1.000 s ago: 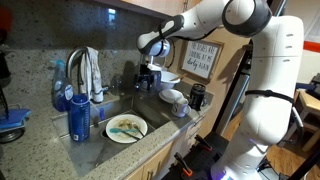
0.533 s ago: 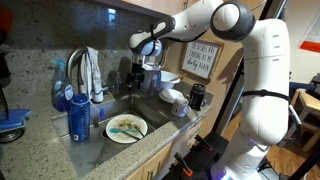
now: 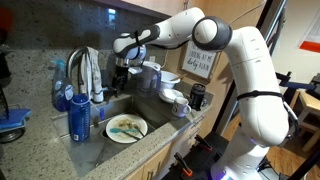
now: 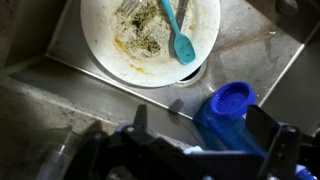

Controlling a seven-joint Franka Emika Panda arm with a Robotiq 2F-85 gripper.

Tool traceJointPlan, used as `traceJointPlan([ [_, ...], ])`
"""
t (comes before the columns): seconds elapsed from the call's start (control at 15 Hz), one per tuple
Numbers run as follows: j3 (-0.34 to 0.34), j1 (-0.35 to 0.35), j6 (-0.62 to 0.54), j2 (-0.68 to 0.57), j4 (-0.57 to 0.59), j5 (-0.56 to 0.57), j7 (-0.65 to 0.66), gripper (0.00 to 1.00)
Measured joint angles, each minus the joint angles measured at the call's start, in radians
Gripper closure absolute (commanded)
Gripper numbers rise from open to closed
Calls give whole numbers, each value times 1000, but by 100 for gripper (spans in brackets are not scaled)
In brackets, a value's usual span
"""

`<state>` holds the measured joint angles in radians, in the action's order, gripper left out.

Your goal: Take the mug out of the sink, put it on the counter then use the towel to dry it inside

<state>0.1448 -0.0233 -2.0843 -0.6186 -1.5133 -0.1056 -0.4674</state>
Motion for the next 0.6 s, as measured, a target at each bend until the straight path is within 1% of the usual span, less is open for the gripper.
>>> traceJointPlan([
  [0.33,27,-17,0,-76,115,27,-44,0],
  [0.6,37,-35,0,-126,191,45,-77,0],
])
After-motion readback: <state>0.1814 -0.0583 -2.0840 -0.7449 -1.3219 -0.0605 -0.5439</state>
